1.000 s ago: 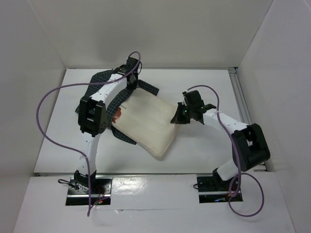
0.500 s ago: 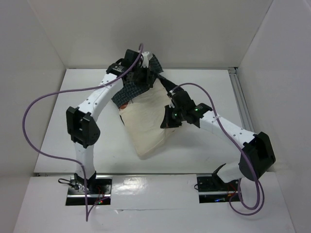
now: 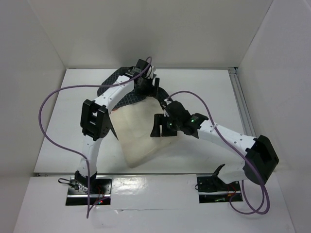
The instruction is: Put the pillow into the pillowcase
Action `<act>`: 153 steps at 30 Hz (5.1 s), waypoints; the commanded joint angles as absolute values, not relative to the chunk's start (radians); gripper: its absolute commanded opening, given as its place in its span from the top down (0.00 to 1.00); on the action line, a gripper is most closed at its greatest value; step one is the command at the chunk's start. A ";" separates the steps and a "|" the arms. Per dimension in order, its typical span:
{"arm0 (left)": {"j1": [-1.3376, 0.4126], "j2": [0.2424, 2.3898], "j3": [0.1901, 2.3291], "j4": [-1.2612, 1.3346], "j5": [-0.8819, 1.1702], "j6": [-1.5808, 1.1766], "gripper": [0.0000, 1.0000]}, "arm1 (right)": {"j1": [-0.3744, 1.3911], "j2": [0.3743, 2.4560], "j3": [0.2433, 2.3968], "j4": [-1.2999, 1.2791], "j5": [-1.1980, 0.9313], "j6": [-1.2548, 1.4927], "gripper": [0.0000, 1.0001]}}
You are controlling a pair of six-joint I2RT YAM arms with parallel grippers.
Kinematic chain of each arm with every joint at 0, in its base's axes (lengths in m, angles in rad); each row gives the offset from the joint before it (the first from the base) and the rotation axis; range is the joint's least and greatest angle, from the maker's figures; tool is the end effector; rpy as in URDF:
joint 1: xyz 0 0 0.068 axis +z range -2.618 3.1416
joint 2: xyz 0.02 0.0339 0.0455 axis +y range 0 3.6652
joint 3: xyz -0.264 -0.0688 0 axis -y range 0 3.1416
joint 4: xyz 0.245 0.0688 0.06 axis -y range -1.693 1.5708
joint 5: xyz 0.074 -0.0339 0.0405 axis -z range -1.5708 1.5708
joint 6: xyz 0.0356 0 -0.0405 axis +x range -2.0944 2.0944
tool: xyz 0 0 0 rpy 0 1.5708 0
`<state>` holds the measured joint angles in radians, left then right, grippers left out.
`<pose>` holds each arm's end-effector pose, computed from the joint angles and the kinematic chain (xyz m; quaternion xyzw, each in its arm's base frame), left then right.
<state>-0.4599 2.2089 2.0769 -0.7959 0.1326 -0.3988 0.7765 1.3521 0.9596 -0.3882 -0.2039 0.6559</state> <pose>0.4402 -0.2233 0.2653 0.0498 0.9456 -0.1884 0.2605 0.2014 0.2079 0.2563 -0.0944 0.9142 0.3222 0.2271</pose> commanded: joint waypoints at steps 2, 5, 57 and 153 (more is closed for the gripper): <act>-0.486 2.074 2.079 -0.868 0.100 -0.405 0.12 | 0.784 1.317 1.042 -0.438 0.016 0.623 0.13; -0.495 2.016 2.034 -0.868 0.051 -0.423 0.18 | 0.784 1.247 1.071 -0.523 0.191 0.600 0.01; -0.569 2.102 1.842 -0.729 -0.123 -0.673 1.00 | 0.311 2.313 1.790 -0.353 -0.212 0.175 0.20; -0.058 1.582 1.410 -0.644 0.182 -0.546 0.08 | 0.626 1.318 0.965 -0.656 0.330 0.692 0.97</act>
